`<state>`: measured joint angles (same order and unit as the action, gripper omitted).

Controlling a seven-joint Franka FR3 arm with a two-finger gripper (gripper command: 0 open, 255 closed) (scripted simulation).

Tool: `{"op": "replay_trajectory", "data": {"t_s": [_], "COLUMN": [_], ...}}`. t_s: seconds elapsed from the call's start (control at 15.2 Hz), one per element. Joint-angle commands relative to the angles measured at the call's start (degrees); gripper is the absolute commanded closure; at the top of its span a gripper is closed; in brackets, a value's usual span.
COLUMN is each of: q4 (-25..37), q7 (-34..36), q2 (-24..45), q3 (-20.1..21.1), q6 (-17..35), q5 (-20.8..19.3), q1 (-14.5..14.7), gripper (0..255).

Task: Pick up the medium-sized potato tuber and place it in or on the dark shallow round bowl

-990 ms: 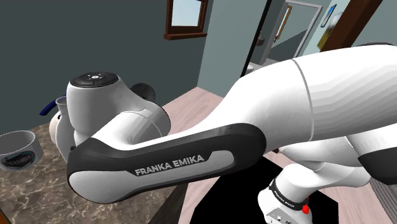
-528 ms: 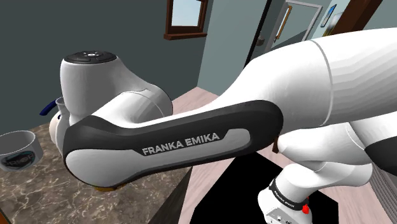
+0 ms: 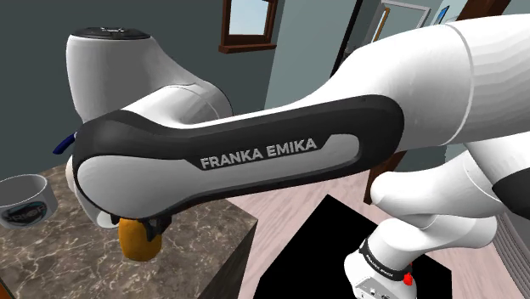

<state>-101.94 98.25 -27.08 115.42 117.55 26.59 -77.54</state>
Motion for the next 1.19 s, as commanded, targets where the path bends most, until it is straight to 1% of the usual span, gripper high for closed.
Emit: {"op": "replay_trajectory", "data": {"t_s": [0.0, 0.26, 0.53, 0.86, 1.12], "q4": [0.83, 2.8, 0.81, -0.05, 0.56], "q7": [0.49, 1.27, -3.03, -8.87, -13.95], "q2": [0.62, 1.61, 3.55, 4.78, 4.7], "q3": [-0.63, -1.63, -3.35, -4.5, -4.48], "q6": [-1.23, -3.73, -3.17, -3.22, -3.87], "q5": [-0.75, -1.99, -3.02, -3.46, -2.95], "q1": [0.43, 0.9, -1.39, -5.97, -11.12], "gripper": [255, 255, 255, 255, 255]}}
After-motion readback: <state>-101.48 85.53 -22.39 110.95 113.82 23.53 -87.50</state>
